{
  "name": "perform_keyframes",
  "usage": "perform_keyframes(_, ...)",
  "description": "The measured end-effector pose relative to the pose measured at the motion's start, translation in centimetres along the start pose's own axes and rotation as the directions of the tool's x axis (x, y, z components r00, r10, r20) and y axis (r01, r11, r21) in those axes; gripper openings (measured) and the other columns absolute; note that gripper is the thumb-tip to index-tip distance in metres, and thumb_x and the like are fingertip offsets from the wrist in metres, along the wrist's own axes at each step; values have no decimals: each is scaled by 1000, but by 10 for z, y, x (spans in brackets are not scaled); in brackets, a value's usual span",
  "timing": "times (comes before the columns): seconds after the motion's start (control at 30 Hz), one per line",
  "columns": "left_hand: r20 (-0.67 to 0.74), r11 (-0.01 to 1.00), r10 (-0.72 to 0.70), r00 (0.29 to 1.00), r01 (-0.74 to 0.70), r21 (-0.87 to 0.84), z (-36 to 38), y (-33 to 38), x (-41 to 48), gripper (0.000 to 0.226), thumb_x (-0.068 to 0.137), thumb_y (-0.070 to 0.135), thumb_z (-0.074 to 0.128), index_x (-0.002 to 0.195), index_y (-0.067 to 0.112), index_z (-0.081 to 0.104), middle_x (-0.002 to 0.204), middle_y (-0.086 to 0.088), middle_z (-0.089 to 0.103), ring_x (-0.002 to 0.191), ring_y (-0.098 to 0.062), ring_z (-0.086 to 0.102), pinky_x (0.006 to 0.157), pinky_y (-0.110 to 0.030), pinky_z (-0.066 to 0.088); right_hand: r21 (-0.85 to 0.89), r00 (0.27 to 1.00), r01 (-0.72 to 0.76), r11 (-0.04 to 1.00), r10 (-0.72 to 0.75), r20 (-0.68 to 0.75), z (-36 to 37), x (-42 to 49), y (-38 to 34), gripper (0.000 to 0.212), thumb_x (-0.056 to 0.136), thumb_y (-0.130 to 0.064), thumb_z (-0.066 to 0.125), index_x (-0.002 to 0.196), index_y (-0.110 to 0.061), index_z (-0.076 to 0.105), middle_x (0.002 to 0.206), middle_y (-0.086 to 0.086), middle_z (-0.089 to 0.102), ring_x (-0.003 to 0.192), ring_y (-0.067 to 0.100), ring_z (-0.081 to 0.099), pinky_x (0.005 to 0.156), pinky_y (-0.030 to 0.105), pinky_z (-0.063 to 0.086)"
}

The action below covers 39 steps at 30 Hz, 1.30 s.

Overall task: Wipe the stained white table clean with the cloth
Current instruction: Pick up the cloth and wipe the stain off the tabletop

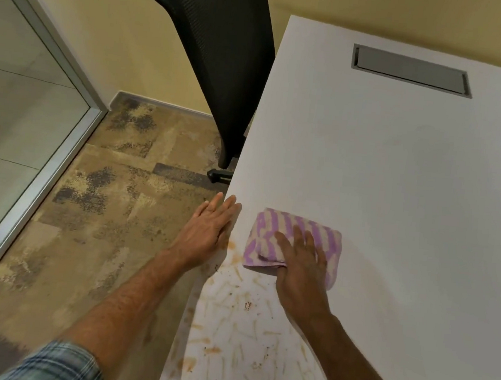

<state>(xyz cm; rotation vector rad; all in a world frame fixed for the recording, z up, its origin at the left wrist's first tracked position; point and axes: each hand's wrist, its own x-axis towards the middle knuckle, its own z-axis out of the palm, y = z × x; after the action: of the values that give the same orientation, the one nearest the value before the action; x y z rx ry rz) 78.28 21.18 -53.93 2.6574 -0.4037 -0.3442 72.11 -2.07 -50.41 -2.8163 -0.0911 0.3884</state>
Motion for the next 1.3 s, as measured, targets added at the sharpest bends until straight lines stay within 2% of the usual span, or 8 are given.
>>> perform_keyframes(0.23,6,999,22,1000,-21,-49,1,-5,-4,52,110,38,24,161,32,15,169,11,6,157,-10,-2,128,-42,10,21,991,-104,994,106,-82,14,11,-8,63,91,-23,65,148,-22,38,171,7,15,159,31,10,127,55,13)
perform_keyframes(0.4,51,1000,21,998,-20,-17,-3,-5,-2,52,110,38,22,161,33,13,169,13,3,157,-9,-2,128,-41,10,-73,989,-85,994,75,-126,38,14,-3,87,95,-32,58,164,-27,5,173,10,2,160,35,0,126,60,6)
perform_keyframes(0.47,62,1000,29,998,-29,-5,-6,-6,-2,52,110,35,22,161,33,12,169,12,2,157,-10,-1,128,-42,9,-81,988,-96,992,84,-132,44,16,-4,87,96,-38,56,164,-30,1,173,11,3,159,37,1,125,61,6)
perform_keyframes(0.67,93,999,38,995,-40,24,-8,-7,1,52,110,33,19,162,32,10,169,12,0,157,-12,-1,126,-39,7,-100,968,-103,990,77,-238,52,18,-6,84,89,-40,70,161,-25,29,167,16,28,154,43,25,119,66,20)
perform_keyframes(0.83,100,994,68,993,-76,79,-8,-10,2,53,110,34,20,162,32,8,169,11,-2,157,-13,-4,127,-40,3,-112,978,-134,985,114,-174,56,24,-5,83,100,-44,49,163,-33,-4,173,10,-5,159,36,-6,124,59,-3)
perform_keyframes(0.97,111,987,117,987,-128,98,-10,-19,4,54,108,47,15,161,36,7,168,16,-3,156,-10,-9,127,-39,0,-111,970,-189,976,167,-177,53,24,-18,80,101,-47,39,162,-31,-10,172,12,-12,159,37,-10,124,61,-2)
perform_keyframes(1.17,197,961,225,954,-250,115,-25,-35,17,62,100,60,3,159,41,6,166,20,-4,156,-10,-12,127,-39,-5,-48,921,-359,932,346,-181,44,29,-58,83,103,-44,43,162,-28,-13,171,16,-15,157,42,-13,125,64,-1)
perform_keyframes(1.3,196,945,314,929,-325,26,-34,-41,29,69,98,65,-1,158,39,20,165,20,5,157,-9,-7,128,-38,-5,-1,853,-500,866,492,-177,44,39,-85,87,102,-47,45,161,-30,-16,170,16,-18,157,42,-13,124,65,-1)
